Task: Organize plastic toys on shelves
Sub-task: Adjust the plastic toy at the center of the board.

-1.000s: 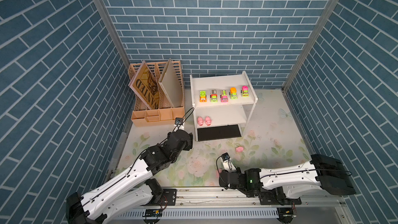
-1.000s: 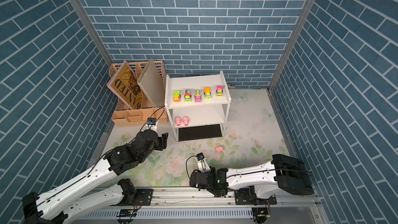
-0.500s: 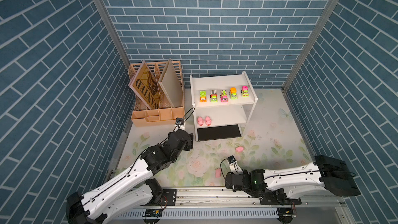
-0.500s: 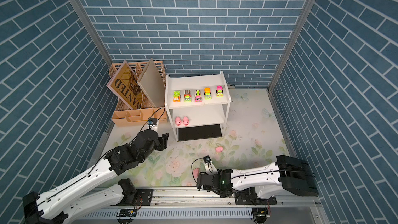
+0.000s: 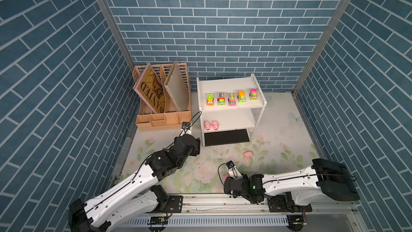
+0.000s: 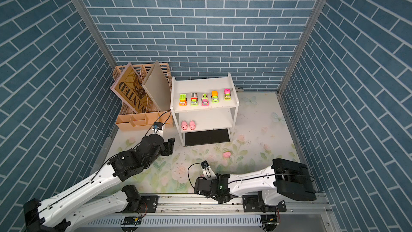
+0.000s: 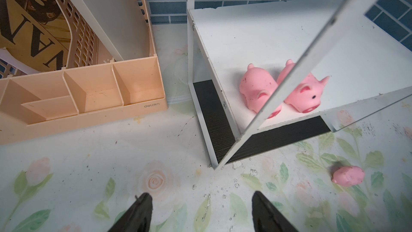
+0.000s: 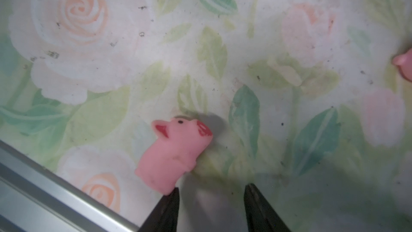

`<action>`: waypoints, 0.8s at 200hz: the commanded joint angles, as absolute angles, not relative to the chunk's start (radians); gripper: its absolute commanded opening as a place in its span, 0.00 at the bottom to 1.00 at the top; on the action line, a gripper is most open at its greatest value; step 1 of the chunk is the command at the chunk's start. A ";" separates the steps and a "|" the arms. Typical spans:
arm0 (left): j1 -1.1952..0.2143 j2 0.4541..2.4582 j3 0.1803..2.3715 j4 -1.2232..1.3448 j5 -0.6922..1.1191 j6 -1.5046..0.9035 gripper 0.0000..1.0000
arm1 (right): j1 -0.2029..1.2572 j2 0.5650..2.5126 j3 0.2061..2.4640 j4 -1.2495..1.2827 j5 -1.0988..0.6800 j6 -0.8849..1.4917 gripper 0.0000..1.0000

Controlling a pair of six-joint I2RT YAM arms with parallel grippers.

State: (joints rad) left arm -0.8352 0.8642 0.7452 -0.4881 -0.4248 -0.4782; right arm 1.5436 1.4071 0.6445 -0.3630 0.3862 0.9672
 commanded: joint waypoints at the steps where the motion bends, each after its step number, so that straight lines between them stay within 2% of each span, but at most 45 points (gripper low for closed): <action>1: -0.832 0.869 0.733 -0.482 -0.430 -0.466 0.73 | 1.531 1.364 0.690 -0.474 0.418 0.997 0.51; 58: -0.833 0.873 0.734 -0.482 -0.428 -0.466 0.73 | 1.458 1.371 0.713 -0.348 0.371 0.906 0.51; 109: -0.834 0.877 0.734 -0.483 -0.422 -0.466 0.73 | 1.417 1.399 0.636 -0.245 0.299 0.887 0.50; 160: -0.834 0.893 0.732 -0.476 -0.407 -0.464 0.73 | 1.423 1.240 0.496 -0.327 0.277 0.965 0.49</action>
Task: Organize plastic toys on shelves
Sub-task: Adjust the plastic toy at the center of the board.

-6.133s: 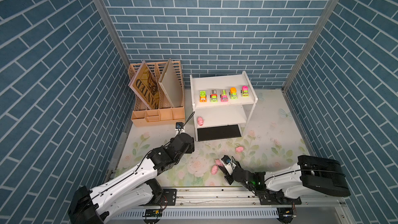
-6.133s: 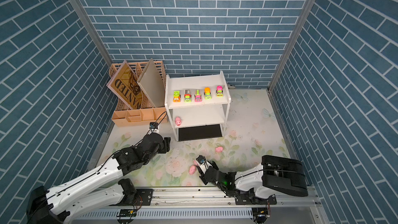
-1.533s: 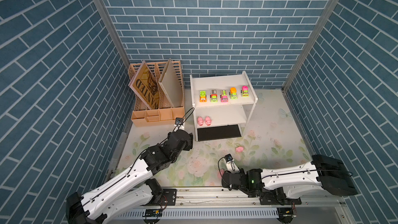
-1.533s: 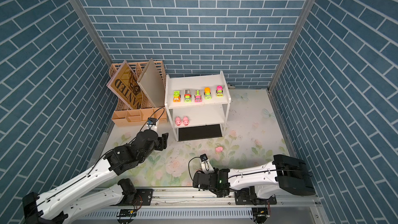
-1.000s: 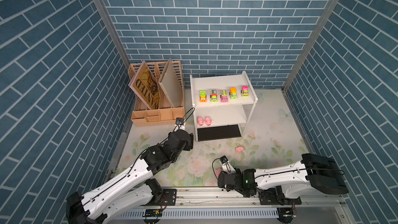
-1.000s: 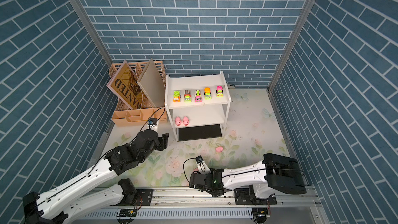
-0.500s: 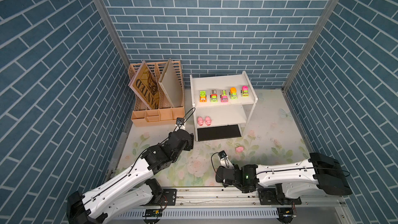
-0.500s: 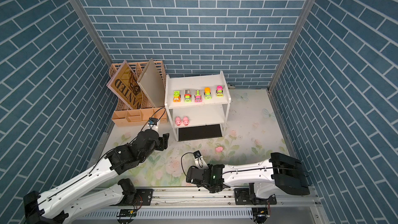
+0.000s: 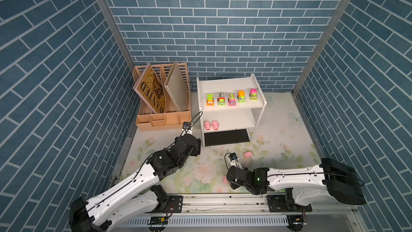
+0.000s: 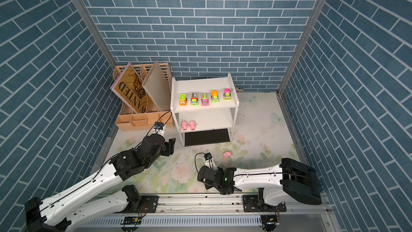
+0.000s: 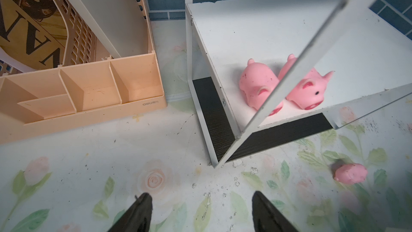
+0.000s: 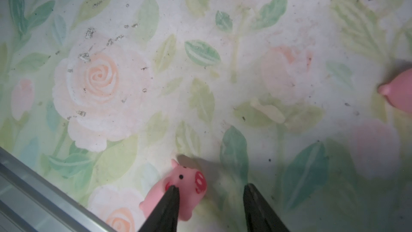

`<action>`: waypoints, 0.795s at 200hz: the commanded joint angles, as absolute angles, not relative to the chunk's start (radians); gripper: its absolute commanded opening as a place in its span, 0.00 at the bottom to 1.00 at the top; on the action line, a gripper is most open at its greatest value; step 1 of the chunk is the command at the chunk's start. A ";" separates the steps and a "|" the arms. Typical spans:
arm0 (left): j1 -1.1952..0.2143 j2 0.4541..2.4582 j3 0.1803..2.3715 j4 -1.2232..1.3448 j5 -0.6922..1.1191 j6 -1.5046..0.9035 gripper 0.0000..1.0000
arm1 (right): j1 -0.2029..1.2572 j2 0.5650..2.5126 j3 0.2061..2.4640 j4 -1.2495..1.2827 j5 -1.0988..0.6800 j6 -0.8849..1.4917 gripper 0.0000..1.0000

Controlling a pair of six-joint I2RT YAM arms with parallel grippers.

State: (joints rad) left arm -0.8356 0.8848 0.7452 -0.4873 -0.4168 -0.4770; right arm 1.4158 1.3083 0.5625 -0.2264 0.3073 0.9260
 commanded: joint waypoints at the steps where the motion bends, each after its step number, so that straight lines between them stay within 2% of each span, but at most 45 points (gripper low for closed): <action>1: -0.834 0.893 0.732 -0.476 -0.408 -0.464 0.73 | 1.424 1.237 0.494 -0.329 0.276 0.966 0.49; 81: -0.836 0.903 0.733 -0.476 -0.405 -0.463 0.73 | 1.471 1.241 0.512 -0.406 0.265 0.904 0.51; 159: -0.839 0.904 0.733 -0.476 -0.397 -0.459 0.73 | 1.496 1.518 0.675 -0.406 0.305 0.811 0.66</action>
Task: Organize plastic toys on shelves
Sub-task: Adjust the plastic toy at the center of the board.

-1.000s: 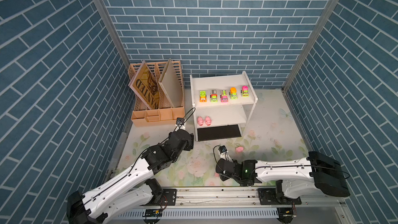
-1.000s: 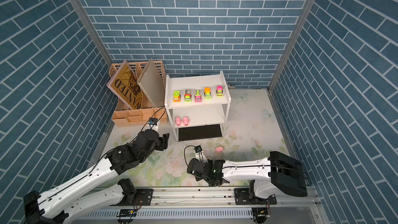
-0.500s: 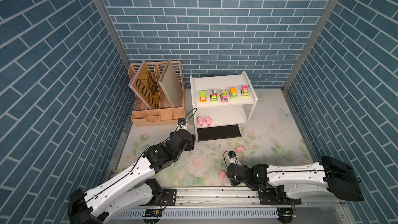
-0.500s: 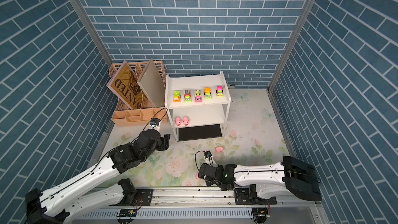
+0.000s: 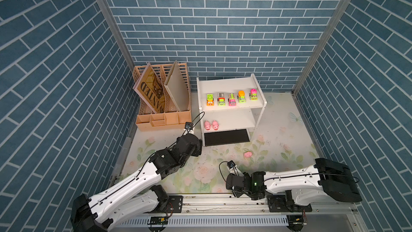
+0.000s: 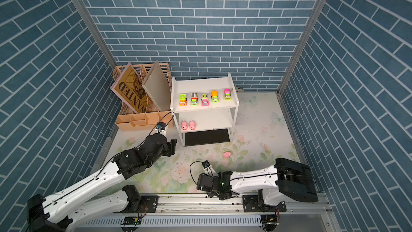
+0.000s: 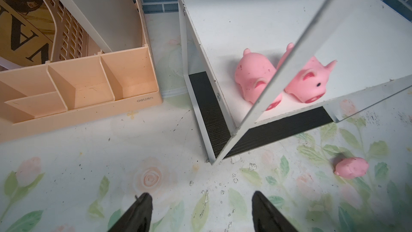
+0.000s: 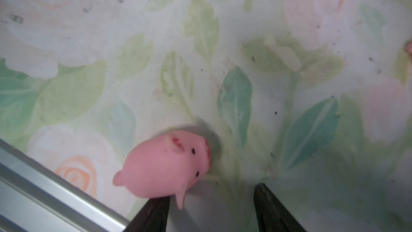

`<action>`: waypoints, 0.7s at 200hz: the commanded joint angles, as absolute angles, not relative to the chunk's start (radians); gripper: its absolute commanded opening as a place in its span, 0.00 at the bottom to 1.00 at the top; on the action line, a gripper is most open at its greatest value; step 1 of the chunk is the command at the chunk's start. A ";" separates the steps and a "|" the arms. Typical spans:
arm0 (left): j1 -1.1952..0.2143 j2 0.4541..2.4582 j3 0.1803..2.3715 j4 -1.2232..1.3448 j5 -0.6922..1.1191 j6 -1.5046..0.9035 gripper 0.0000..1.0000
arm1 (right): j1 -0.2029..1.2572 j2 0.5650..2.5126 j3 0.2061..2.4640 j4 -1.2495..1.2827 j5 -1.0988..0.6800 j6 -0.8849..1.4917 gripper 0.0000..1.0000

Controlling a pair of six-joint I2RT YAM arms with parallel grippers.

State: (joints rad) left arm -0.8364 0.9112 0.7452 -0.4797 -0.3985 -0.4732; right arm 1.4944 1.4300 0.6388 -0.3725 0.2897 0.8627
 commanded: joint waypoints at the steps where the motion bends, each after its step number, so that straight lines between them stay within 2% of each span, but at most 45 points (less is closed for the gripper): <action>1: -0.839 0.904 0.733 -0.476 -0.397 -0.458 0.73 | 1.496 1.522 0.677 -0.404 0.306 0.810 0.66; 57: -0.843 0.908 0.735 -0.476 -0.392 -0.456 0.73 | 1.380 1.616 0.714 -0.266 0.313 0.754 0.64; 99: -0.844 0.907 0.735 -0.476 -0.391 -0.455 0.73 | 1.355 1.649 0.727 -0.230 0.279 0.742 0.53; 140: -0.845 0.922 0.735 -0.471 -0.382 -0.452 0.73 | 1.393 1.624 0.740 -0.260 0.245 0.802 0.56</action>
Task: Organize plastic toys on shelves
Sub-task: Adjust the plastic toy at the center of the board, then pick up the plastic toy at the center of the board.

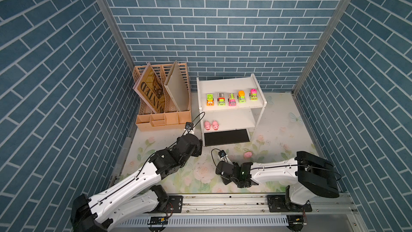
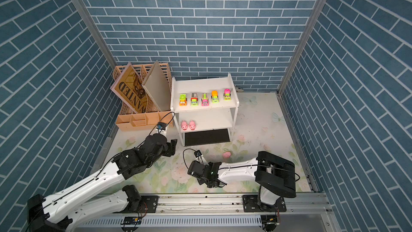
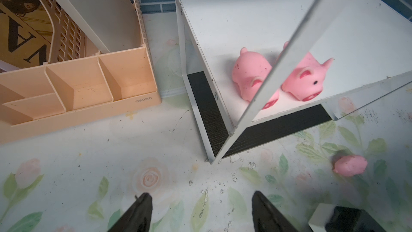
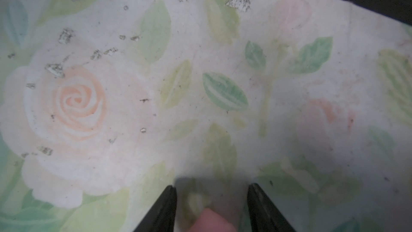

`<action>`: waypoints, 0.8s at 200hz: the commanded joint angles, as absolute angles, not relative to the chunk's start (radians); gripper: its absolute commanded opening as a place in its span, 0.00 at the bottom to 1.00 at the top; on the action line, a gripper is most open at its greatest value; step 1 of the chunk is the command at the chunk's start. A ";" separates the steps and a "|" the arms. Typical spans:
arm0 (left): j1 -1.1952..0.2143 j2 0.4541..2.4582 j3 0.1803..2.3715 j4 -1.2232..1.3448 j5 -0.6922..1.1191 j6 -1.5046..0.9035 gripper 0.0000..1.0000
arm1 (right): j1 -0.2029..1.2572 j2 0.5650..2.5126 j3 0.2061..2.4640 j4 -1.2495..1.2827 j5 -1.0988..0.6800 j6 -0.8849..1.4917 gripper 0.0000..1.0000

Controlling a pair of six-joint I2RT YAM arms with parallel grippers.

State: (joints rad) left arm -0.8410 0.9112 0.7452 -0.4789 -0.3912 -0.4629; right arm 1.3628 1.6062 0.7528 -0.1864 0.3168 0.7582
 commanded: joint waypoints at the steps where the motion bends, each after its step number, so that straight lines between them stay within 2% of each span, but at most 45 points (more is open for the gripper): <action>1: -0.845 0.922 0.736 -0.471 -0.382 -0.452 0.73 | 1.395 1.624 0.741 -0.261 0.246 0.805 0.56; 57: -0.847 0.920 0.733 -0.468 -0.378 -0.452 0.73 | 1.438 1.578 0.695 -0.338 0.298 0.954 0.56; 134: -0.851 0.924 0.733 -0.468 -0.374 -0.450 0.73 | 1.437 1.485 0.615 -0.341 0.304 0.986 0.56; 160: -0.853 0.927 0.732 -0.466 -0.373 -0.451 0.73 | 1.437 1.431 0.580 -0.296 0.294 0.968 0.52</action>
State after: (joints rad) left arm -0.8452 0.9203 0.7452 -0.4732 -0.3725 -0.4587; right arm 1.4334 1.4612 0.6327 -0.2462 0.3252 0.9352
